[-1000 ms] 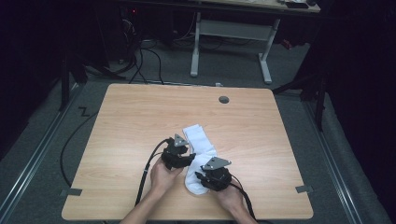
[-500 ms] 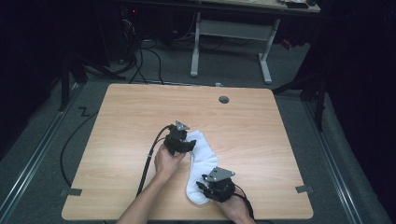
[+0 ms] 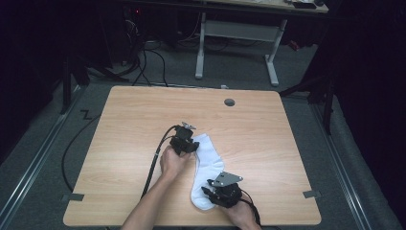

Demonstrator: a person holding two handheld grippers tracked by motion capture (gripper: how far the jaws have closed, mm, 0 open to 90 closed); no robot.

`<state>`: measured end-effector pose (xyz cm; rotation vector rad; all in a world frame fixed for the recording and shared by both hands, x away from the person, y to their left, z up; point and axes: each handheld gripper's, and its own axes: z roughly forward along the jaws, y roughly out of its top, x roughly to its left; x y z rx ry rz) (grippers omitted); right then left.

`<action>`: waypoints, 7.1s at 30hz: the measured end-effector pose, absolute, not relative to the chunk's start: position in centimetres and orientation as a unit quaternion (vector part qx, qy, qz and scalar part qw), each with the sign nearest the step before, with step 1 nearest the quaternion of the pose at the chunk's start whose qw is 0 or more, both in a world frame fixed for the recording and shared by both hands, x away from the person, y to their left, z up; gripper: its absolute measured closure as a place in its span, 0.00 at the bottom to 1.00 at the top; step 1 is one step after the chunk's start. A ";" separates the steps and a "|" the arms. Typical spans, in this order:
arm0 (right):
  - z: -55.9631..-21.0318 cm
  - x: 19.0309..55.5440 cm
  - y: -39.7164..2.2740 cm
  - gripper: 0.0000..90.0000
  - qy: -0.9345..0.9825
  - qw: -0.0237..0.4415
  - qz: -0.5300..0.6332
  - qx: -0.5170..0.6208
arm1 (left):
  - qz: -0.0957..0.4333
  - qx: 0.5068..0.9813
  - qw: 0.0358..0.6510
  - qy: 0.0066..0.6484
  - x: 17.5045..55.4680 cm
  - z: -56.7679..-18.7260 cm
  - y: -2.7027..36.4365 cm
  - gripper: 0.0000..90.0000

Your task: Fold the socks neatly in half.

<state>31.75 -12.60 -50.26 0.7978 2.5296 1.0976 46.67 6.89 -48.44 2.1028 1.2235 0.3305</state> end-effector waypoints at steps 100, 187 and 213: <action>-48.0 37.5 -14.2 0.89 0.832 0.144 0.392 0.366 | 0.143 0.836 0.357 0.390 39.8 -49.1 5.2 0.49; -50.3 36.1 -12.4 0.73 0.853 0.151 0.374 0.331 | 0.049 0.809 0.359 0.463 48.9 -48.2 8.9 0.85; -50.3 36.8 -11.8 0.73 0.848 0.155 0.375 0.342 | 0.051 0.804 0.483 0.343 43.8 -41.3 9.2 0.86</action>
